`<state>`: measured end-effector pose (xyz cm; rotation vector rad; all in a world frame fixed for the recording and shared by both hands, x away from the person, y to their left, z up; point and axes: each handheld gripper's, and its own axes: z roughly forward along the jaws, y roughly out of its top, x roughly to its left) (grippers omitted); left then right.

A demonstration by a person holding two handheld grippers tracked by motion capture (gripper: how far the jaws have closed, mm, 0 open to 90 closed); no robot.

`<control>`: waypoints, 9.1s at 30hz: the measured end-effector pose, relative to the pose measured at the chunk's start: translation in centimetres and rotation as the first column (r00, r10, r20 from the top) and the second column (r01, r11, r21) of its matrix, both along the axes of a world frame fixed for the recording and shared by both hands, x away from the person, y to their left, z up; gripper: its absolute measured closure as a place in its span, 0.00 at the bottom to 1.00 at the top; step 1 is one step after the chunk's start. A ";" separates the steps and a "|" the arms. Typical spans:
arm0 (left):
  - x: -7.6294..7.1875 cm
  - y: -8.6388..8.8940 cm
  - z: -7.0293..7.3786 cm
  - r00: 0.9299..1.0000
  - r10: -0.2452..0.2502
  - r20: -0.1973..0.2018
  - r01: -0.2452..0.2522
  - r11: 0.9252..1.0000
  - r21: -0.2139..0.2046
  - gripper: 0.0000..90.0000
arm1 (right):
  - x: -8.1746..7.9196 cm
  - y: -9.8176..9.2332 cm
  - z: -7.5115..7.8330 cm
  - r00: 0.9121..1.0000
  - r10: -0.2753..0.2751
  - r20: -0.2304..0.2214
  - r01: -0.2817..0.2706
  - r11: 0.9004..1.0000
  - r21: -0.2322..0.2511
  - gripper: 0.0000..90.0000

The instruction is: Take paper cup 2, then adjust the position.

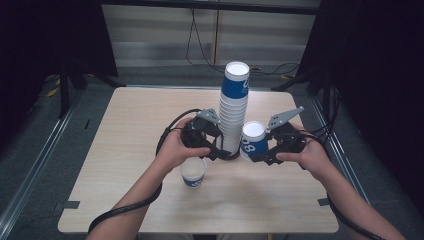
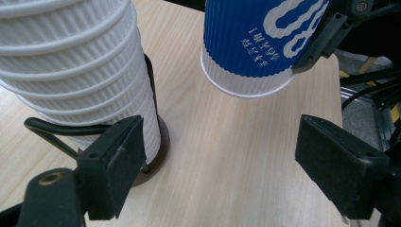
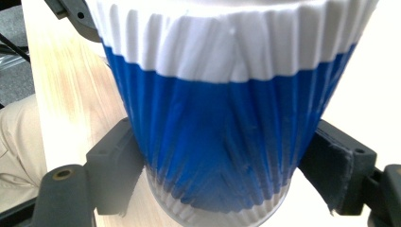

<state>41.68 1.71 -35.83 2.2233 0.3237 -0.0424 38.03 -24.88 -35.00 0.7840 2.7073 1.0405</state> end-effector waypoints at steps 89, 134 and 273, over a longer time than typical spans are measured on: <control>-0.2 -4.0 1.0 0.997 -0.081 -0.003 0.081 0.997 0.000 0.18 | -0.2 2.5 -1.8 0.994 0.103 -0.036 -0.105 0.991 -0.081 0.22; -0.4 -4.2 0.7 0.989 -0.141 -0.041 0.142 0.990 0.005 0.30 | -0.1 4.0 -1.8 0.980 0.177 -0.092 -0.192 0.961 -0.200 0.22; -0.5 -0.8 0.6 0.980 -0.195 -0.026 0.197 0.979 0.052 0.33 | -1.5 0.4 -5.0 0.990 0.136 0.021 -0.138 0.979 0.151 0.14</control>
